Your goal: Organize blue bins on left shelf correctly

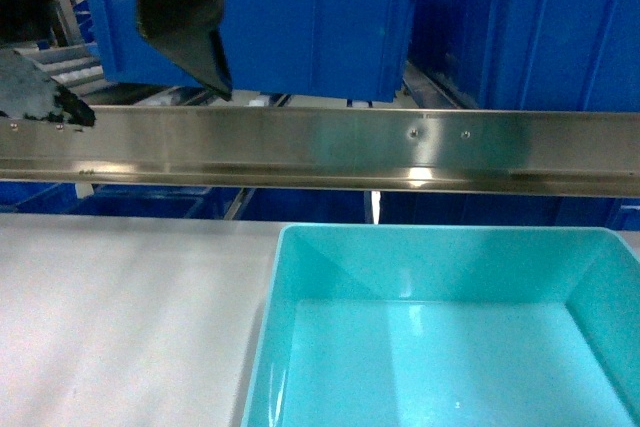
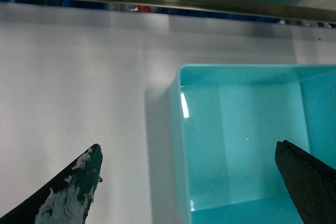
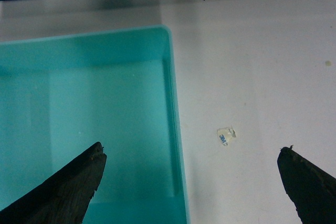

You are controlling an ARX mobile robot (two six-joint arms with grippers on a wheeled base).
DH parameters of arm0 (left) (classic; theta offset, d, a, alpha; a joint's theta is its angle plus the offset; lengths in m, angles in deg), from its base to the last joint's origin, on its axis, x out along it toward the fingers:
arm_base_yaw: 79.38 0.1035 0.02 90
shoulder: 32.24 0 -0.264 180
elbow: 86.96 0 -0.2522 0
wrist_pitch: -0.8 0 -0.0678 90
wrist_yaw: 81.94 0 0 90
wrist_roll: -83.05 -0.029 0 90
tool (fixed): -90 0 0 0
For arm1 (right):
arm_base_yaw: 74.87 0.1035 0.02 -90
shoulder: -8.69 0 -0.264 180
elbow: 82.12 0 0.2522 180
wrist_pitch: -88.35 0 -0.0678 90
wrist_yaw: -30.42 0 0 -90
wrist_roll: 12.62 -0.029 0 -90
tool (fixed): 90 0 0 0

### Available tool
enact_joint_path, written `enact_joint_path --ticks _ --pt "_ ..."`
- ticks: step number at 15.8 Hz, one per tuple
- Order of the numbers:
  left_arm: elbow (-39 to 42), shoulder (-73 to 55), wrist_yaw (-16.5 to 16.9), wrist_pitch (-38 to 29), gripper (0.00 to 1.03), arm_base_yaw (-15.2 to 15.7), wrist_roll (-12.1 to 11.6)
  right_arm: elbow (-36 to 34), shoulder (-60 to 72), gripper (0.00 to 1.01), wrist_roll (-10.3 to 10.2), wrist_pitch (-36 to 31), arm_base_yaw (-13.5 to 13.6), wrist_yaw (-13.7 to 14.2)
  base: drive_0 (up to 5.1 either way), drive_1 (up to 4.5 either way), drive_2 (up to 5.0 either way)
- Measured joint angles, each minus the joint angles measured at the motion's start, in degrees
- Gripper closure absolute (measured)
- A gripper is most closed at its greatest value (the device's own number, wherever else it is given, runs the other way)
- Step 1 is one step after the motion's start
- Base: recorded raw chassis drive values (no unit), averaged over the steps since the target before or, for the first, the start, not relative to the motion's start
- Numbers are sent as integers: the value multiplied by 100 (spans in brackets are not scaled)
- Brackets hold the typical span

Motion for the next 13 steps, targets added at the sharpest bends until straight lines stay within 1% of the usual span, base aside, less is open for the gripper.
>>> enact_joint_path --ticks 1,2,3,5,6,7,9,12,13 --pt "-131 -254 107 2 5 -98 92 0 55 3 66 31 0 13 0 0 0" --pt "-212 -525 188 74 5 -216 221 -2 164 3 175 -46 0 98 0 0 0" --pt "-243 -752 245 109 5 -306 291 -2 269 3 249 -7 -39 103 0 0 0" --pt "-367 -1034 243 122 5 -472 424 -50 380 3 437 -76 -76 122 0 0 0" --pt "-437 -1078 245 116 5 -503 470 -101 389 3 540 -48 -76 120 0 0 0" --pt "-446 -1084 243 122 5 -514 516 -179 426 3 566 -59 -76 24 0 0 0" --pt "-431 -1137 240 243 5 -520 562 -413 509 3 597 -35 -61 -79 0 0 0" --pt "-245 -1285 267 348 5 -520 581 -678 612 3 595 -168 48 -35 0 0 0" --pt "-105 -1351 341 332 5 -531 675 -754 662 3 588 -256 61 17 0 0 0"
